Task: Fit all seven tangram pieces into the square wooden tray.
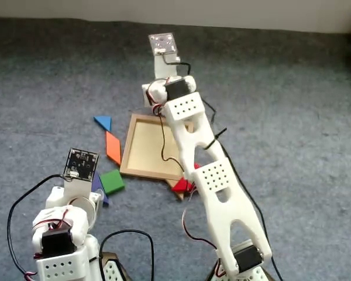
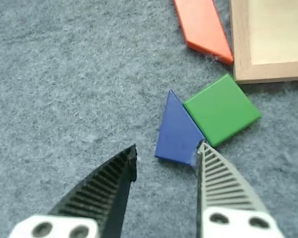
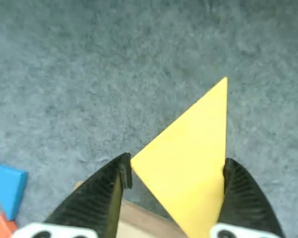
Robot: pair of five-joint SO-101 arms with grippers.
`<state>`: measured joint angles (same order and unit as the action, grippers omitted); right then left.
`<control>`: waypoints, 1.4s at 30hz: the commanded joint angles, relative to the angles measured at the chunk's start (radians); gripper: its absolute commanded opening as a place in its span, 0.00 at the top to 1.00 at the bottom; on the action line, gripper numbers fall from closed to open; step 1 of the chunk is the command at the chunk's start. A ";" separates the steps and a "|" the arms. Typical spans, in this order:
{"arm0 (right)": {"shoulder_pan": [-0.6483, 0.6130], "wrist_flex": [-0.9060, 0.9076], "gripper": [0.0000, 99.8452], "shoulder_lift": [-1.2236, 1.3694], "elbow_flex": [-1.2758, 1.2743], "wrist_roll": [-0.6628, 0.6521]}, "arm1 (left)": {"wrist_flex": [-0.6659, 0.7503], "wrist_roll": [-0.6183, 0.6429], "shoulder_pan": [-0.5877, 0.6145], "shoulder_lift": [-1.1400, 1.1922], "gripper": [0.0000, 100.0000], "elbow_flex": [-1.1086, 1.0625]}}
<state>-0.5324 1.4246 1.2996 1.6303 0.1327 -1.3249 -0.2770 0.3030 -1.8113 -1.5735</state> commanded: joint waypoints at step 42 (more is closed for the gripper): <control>-0.061 0.344 0.79 -0.191 0.024 -0.106 | 0.000 -0.006 0.013 -0.001 0.79 0.005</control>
<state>-0.5677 1.7453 1.2428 1.6441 0.0391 -1.3249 -0.2770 0.3030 -1.8113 -1.5735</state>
